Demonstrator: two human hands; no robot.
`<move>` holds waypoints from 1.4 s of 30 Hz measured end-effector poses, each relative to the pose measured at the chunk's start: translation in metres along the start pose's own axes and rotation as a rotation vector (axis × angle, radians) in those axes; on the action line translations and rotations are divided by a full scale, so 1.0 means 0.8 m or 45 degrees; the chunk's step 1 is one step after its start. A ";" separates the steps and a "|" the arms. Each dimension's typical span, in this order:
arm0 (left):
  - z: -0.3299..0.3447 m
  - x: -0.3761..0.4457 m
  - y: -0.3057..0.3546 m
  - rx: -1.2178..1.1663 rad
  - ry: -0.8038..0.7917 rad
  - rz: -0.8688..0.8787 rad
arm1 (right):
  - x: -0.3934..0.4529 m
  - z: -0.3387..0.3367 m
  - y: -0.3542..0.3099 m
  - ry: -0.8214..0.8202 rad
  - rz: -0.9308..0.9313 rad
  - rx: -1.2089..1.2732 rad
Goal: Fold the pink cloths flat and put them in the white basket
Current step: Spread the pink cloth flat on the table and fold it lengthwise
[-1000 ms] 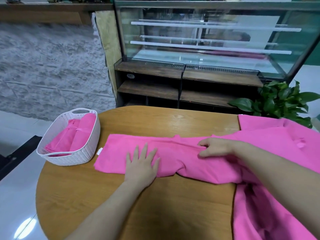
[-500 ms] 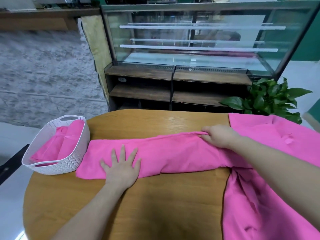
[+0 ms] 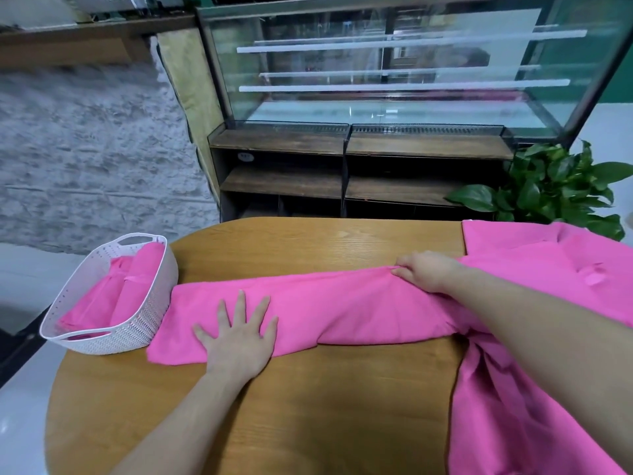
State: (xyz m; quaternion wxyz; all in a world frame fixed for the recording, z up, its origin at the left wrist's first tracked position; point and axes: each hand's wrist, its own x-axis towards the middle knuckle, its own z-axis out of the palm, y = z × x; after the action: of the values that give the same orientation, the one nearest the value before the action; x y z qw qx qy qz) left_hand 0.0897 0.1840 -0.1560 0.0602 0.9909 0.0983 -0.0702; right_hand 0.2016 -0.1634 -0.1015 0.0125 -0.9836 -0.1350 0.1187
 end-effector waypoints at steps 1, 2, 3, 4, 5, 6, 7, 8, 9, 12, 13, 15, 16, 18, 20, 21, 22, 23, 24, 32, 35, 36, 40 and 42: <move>0.000 0.001 -0.001 -0.001 -0.004 -0.004 | 0.003 0.001 0.001 -0.035 0.020 0.015; -0.001 0.003 -0.001 -0.004 -0.009 -0.006 | 0.005 0.002 0.002 -0.061 0.043 0.034; -0.002 0.005 -0.001 -0.009 -0.017 -0.005 | 0.008 0.002 0.003 -0.087 0.061 0.053; -0.003 0.006 -0.002 -0.013 -0.019 0.000 | 0.010 0.001 0.005 -0.113 0.074 0.084; -0.003 0.006 -0.002 -0.017 -0.009 0.014 | 0.009 -0.001 0.006 -0.137 0.083 0.131; -0.004 0.007 -0.001 -0.021 0.027 0.046 | 0.008 -0.003 0.009 -0.156 0.091 0.198; -0.005 0.007 0.001 -0.024 0.083 0.097 | 0.005 -0.004 0.013 -0.175 0.099 0.294; -0.005 0.008 0.005 -0.027 0.144 0.163 | 0.001 -0.006 0.018 -0.171 0.103 0.415; -0.006 0.010 0.012 -0.038 0.198 0.234 | -0.006 -0.009 0.024 -0.148 0.104 0.537; -0.010 0.013 0.052 -0.132 0.329 0.457 | -0.030 -0.017 0.044 -0.039 0.093 0.674; -0.010 0.015 0.068 -0.160 0.350 0.519 | -0.038 -0.020 0.049 0.000 0.078 0.633; -0.010 0.017 0.101 -0.171 0.353 0.610 | -0.056 -0.026 0.060 0.054 0.061 0.598; -0.010 0.018 0.117 -0.174 0.344 0.637 | -0.064 -0.027 0.068 0.050 0.061 0.630; -0.011 0.020 0.147 -0.196 0.321 0.653 | -0.083 -0.026 0.086 -0.043 0.061 0.658; -0.011 0.019 0.170 -0.207 0.301 0.666 | -0.102 -0.022 0.103 -0.132 0.038 0.586; -0.010 0.017 0.184 -0.205 0.292 0.683 | -0.113 -0.022 0.113 -0.140 0.029 0.545; -0.010 0.017 0.190 -0.202 0.283 0.693 | -0.120 -0.021 0.117 -0.141 0.015 0.503; -0.010 0.017 0.195 -0.195 0.269 0.703 | -0.127 -0.020 0.120 -0.142 0.014 0.450; -0.009 0.016 0.203 -0.180 0.255 0.715 | -0.135 -0.019 0.125 -0.157 0.029 0.384; -0.003 0.010 0.232 -0.067 0.160 0.705 | -0.156 -0.033 0.138 -0.098 0.199 -0.165; -0.014 0.006 0.261 -0.151 0.259 0.861 | -0.149 -0.053 0.144 0.122 0.185 -0.216; -0.019 0.004 0.276 -0.225 0.274 0.925 | -0.147 -0.059 0.144 0.121 0.179 -0.195; -0.042 -0.001 0.356 -0.349 0.240 1.062 | -0.139 -0.074 0.139 0.112 0.044 -0.076; -0.049 -0.001 0.399 -0.300 0.105 1.085 | -0.136 -0.074 0.144 0.144 0.010 0.066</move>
State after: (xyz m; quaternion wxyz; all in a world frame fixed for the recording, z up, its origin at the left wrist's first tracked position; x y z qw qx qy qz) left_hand 0.1588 -0.1217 -0.0836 0.1924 0.9313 -0.3091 0.0121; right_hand 0.1441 -0.3034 -0.0252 0.0449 -0.9887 -0.1269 0.0666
